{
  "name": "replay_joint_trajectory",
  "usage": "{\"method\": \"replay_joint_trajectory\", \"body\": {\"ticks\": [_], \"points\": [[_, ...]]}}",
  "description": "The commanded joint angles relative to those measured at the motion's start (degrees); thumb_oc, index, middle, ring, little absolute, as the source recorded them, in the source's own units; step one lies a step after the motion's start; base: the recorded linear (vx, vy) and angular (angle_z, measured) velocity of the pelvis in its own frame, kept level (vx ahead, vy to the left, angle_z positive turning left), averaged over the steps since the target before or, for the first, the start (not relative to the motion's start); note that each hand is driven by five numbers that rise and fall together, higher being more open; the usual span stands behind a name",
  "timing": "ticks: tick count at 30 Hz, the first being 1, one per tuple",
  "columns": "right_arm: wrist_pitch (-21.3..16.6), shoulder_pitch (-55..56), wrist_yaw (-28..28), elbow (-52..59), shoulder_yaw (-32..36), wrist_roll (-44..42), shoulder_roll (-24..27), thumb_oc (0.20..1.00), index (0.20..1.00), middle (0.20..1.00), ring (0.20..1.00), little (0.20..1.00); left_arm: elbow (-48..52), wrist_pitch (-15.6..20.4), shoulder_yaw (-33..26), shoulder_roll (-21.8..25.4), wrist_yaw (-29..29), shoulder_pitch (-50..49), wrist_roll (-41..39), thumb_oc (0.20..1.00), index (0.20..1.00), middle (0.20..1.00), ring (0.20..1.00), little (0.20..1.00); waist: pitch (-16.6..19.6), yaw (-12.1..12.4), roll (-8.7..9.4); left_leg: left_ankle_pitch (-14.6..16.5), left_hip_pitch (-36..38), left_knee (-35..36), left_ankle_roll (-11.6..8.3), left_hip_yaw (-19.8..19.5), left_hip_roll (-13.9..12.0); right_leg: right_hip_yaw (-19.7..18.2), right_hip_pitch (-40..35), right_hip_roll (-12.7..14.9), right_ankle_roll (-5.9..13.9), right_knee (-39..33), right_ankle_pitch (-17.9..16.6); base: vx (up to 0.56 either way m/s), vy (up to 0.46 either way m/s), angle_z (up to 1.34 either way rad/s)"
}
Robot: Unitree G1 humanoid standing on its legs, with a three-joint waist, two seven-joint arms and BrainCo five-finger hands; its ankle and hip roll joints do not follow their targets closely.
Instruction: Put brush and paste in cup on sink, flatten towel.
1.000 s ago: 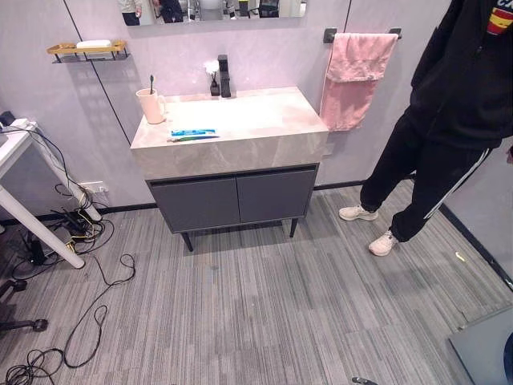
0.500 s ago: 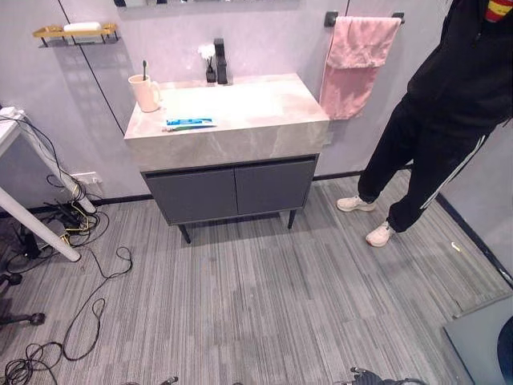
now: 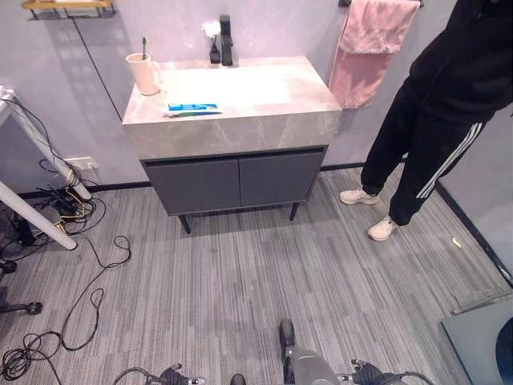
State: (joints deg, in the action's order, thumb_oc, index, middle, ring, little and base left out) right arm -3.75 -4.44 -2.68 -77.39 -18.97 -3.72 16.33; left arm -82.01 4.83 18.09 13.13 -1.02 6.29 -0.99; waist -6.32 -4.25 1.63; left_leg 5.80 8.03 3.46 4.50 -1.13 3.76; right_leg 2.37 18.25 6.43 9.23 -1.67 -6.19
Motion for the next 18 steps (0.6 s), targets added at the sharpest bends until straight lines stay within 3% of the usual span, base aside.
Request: {"method": "replay_joint_trajectory", "body": {"ticks": [1,4,7,8,9,11,13,15,18], "points": [[-0.80,0.13,-0.27,-1.18,0.23,0.23,1.65,1.000,1.000,1.000,1.000,1.000,-0.34,0.94,-0.85,1.16,-0.01,0.28,1.91,1.000,1.000,1.000,1.000,1.000,3.17,-1.55,-0.22,3.30,6.44,-0.34,-3.41,-1.70,1.67,-0.32,0.09,-1.54,-0.07,2.64,-7.12,0.58,-0.191,0.10],[-0.82,0.73,-0.42,-1.55,0.22,0.41,1.97,1.000,1.000,1.000,1.000,1.000,-0.66,0.92,-0.93,1.15,0.10,0.17,1.83,1.000,1.000,1.000,1.000,1.000,4.51,-1.67,-0.43,3.30,7.69,-0.14,-4.07,-2.58,0.40,-1.16,-0.66,-3.29,-1.05,3.54,-6.85,0.28,-0.126,0.63],[-0.85,1.68,-0.63,-1.92,-0.36,1.70,2.61,1.000,1.000,1.000,1.000,1.000,-0.81,0.76,-0.94,0.99,0.35,0.04,1.85,1.000,1.000,1.000,1.000,1.000,6.08,-2.02,-1.23,0.53,7.32,-4.67,-6.05,-3.70,-1.40,0.35,-1.67,-5.85,-2.75,5.16,-5.07,0.30,-0.156,0.18],[-0.87,1.88,-0.76,-1.94,-0.67,2.16,2.93,1.000,1.000,1.000,1.000,1.000,-0.59,0.78,-1.04,0.99,0.37,0.09,1.52,1.000,1.000,1.000,1.000,1.000,6.26,-2.09,-1.53,-2.39,6.03,-8.77,-7.43,-3.89,-1.74,0.87,-2.79,-6.57,-3.51,4.81,-4.33,0.34,-0.244,-0.01],[-0.81,1.87,-0.58,-1.77,-1.10,2.61,3.64,1.000,1.000,1.000,1.000,1.000,-0.04,0.68,-0.98,1.09,0.30,0.65,0.82,1.000,1.000,1.000,1.000,1.000,5.68,-1.80,-0.83,-9.20,-0.23,-21.26,-11.06,-2.77,-1.93,1.27,-6.07,-6.77,-4.89,3.62,-2.78,0.28,-0.250,0.15],[-0.98,1.14,-0.03,-1.17,-1.57,2.44,4.19,1.000,1.000,1.000,1.000,1.000,0.63,0.59,-0.77,1.65,-0.46,2.21,-0.05,1.000,1.000,1.000,1.000,1.000,3.87,-1.30,1.09,-13.29,-6.39,-32.67,-12.63,-0.16,-2.58,1.57,-9.06,-5.91,-6.42,2.90,-1.55,0.22,-0.249,0.31],[-0.87,0.82,0.48,-1.26,-2.10,2.45,4.70,1.000,1.000,1.000,1.000,1.000,0.95,0.56,-1.01,1.95,-1.08,2.93,-1.06,1.000,1.000,1.000,1.000,1.000,2.58,-0.24,2.30,-11.74,-10.88,-35.24,-10.94,2.62,-2.85,0.85,-11.01,-5.30,-7.18,2.57,-0.09,0.19,-0.161,-0.02],[-0.66,0.57,0.88,-1.68,-2.35,2.50,4.94,1.000,1.000,1.000,1.000,1.000,1.16,0.58,-1.20,2.13,-1.63,3.52,-1.23,1.000,1.000,1.000,1.000,1.000,1.78,1.39,2.74,-7.82,-17.20,-31.90,-9.05,6.63,-3.16,0.17,-14.02,-5.28,-6.81,1.58,1.09,0.25,-0.078,-0.13],[-0.66,0.83,1.11,-1.56,-2.26,2.73,4.92,1.000,1.000,1.000,1.000,1.000,1.31,0.76,-1.25,2.41,-1.98,3.66,-1.25,1.000,1.000,1.000,1.000,1.000,2.11,1.82,3.06,-6.35,-19.11,-24.33,-7.84,8.73,-4.42,-0.18,-15.44,-4.66,-6.02,0.94,2.14,0.19,0.028,0.00]]}}
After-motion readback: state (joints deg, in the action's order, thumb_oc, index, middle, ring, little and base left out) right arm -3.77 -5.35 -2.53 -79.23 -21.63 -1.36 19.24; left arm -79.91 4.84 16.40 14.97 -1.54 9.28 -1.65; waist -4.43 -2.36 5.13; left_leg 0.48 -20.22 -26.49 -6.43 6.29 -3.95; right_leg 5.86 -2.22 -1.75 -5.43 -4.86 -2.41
